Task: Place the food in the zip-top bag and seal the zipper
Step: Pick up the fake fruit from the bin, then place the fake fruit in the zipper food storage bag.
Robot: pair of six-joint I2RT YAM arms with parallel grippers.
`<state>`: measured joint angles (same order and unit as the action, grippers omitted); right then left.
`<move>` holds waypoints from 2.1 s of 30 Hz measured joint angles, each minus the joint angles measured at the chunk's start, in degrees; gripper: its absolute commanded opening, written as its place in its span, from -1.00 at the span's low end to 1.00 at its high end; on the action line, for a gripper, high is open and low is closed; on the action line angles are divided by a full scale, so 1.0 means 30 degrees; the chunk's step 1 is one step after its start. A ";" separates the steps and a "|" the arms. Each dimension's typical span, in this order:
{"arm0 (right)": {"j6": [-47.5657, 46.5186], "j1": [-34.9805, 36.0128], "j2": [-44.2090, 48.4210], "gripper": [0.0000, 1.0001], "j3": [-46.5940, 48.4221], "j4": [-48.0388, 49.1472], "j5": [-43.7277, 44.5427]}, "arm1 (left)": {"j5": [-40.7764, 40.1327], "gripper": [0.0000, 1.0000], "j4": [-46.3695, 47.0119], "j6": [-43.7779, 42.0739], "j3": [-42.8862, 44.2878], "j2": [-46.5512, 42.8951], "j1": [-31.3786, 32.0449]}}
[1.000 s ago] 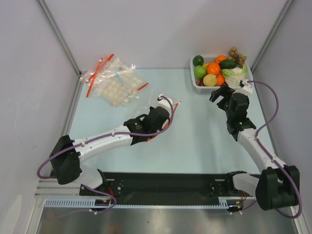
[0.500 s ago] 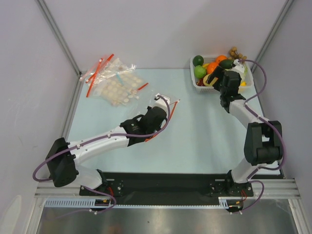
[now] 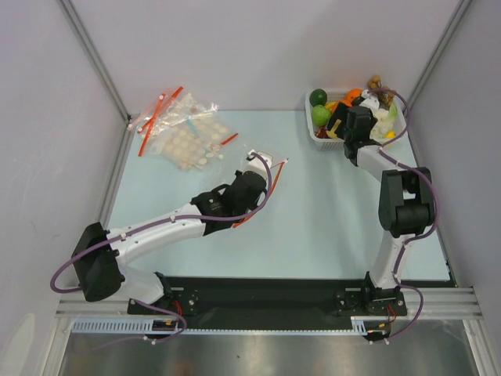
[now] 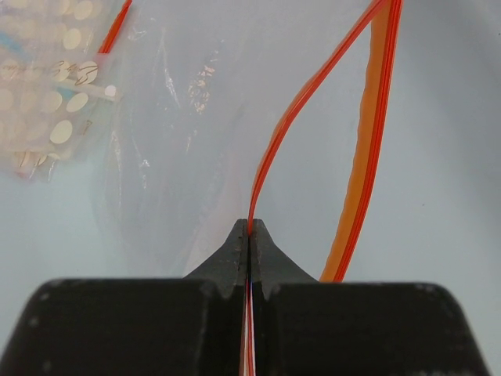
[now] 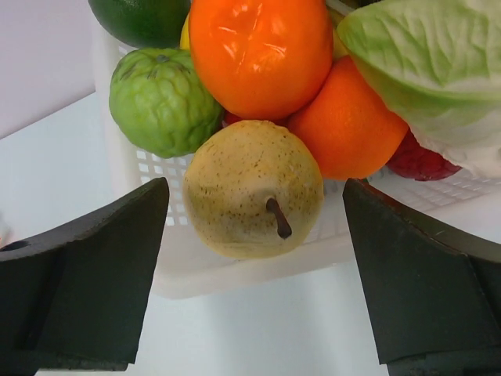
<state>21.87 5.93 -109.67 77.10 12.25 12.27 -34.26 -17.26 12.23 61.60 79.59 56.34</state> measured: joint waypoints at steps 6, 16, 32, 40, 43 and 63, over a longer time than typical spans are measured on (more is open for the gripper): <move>-0.0401 0.0000 -0.0576 0.76 0.0568 0.0000 0.0102 | 0.0015 -0.99 0.0000 0.0000 0.0000 0.0000 0.0000; -0.0401 0.0444 -0.1377 0.30 0.1188 -0.0634 0.0095 | 0.0051 -0.99 0.0000 0.0000 0.0000 0.0000 0.0000; -0.0539 0.1464 0.2514 -0.19 -0.0291 -0.2361 -0.0386 | 0.0189 -0.99 -0.0022 0.0000 0.0000 0.0000 -0.0007; -0.0896 0.5195 1.0848 -0.22 -0.5574 -0.2674 -0.0095 | 0.0525 -1.00 -0.0240 0.0299 0.0000 0.0007 -0.0007; -0.0882 0.6725 1.4200 -0.25 -0.7621 -0.2980 -0.0102 | 0.0583 -0.99 -0.0321 0.0444 0.0000 0.0007 -0.0007; -0.0248 0.9974 2.1821 -0.38 -1.4003 -0.1596 -0.2922 | 0.4554 -0.99 -0.2470 0.1690 0.4932 0.1865 -0.0452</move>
<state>21.12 35.86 -44.21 35.09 7.46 3.51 -20.60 -24.67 17.30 76.40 85.19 54.98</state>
